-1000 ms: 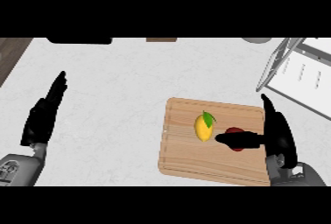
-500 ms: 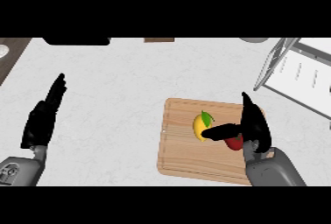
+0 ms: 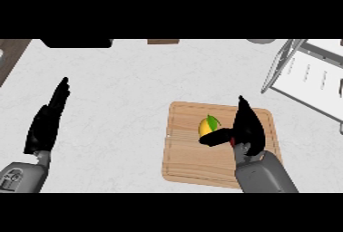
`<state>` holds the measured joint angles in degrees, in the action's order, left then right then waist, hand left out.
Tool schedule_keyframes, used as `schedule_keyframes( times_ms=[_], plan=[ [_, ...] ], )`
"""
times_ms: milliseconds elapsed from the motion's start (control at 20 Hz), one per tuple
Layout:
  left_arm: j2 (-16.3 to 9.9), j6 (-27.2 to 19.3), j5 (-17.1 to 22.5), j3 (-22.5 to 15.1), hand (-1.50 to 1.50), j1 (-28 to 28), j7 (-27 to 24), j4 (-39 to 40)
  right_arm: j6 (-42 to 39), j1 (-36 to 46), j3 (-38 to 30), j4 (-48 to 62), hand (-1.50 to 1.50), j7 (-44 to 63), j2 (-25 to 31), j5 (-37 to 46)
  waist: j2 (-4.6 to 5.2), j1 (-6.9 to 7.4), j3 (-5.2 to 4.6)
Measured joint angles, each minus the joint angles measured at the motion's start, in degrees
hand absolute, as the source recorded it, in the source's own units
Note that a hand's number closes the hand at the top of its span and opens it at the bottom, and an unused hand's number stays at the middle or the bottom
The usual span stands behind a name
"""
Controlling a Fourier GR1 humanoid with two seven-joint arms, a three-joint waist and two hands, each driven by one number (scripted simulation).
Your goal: Pick the lemon from the cutting board and place it in the tiered basket
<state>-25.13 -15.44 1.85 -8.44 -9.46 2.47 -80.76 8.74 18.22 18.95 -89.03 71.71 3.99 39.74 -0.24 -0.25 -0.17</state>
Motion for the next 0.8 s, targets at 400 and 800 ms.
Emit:
schedule_keyframes(
  times_ms=[400,800],
  plan=[
    [-0.2,0.9,-0.1,1.0,0.0,0.2,0.3,-0.6,-4.0,0.7,-1.4,1.8,-1.5,-0.2,-3.0,5.2,0.02,0.27,0.05],
    [0.4,1.0,-0.9,1.2,0.0,0.6,0.4,-1.3,-5.5,1.3,-2.3,4.8,-1.5,-0.3,-3.4,4.0,0.1,0.5,0.09]
  ],
)
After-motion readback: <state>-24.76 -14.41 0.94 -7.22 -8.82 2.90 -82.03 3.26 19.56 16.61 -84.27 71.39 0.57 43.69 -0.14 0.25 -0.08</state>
